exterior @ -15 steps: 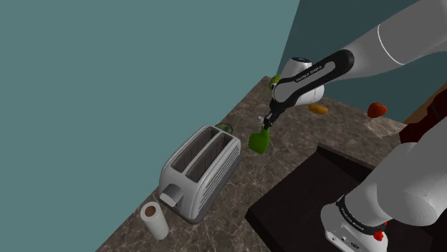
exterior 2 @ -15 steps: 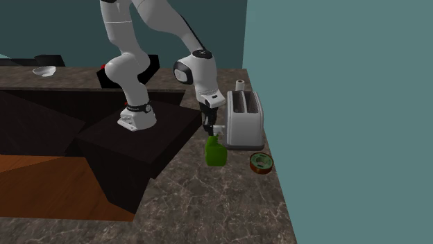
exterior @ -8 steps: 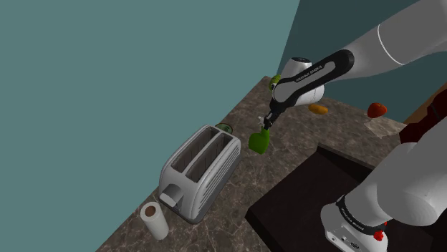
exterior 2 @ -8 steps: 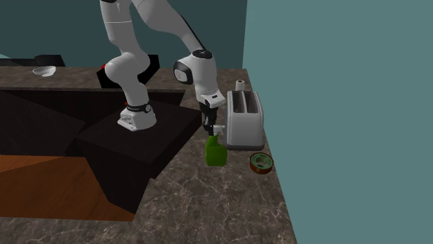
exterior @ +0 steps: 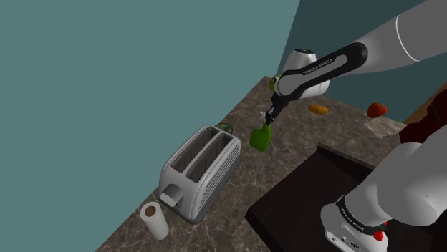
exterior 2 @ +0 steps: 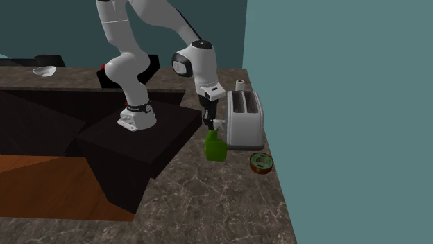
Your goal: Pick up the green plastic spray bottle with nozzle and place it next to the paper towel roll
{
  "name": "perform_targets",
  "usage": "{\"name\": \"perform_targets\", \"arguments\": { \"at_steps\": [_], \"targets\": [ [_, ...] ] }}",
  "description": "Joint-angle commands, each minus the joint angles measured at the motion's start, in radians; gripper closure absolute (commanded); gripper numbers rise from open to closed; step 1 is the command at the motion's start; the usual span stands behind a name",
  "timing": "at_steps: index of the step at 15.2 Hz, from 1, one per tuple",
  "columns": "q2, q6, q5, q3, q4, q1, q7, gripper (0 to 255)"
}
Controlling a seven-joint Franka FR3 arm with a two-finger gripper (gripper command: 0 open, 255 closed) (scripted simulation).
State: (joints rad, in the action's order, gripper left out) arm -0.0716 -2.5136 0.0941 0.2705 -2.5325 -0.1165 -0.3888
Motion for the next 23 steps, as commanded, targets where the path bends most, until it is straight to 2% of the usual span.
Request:
{"name": "perform_targets", "arguments": {
  "at_steps": [1,23],
  "targets": [
    [-0.026,0.03,-0.015,-0.002,0.006,0.002,0.014,255],
    [-0.214,0.352,-0.088,-0.025,0.146,0.018,0.086,255]
  ]
}}
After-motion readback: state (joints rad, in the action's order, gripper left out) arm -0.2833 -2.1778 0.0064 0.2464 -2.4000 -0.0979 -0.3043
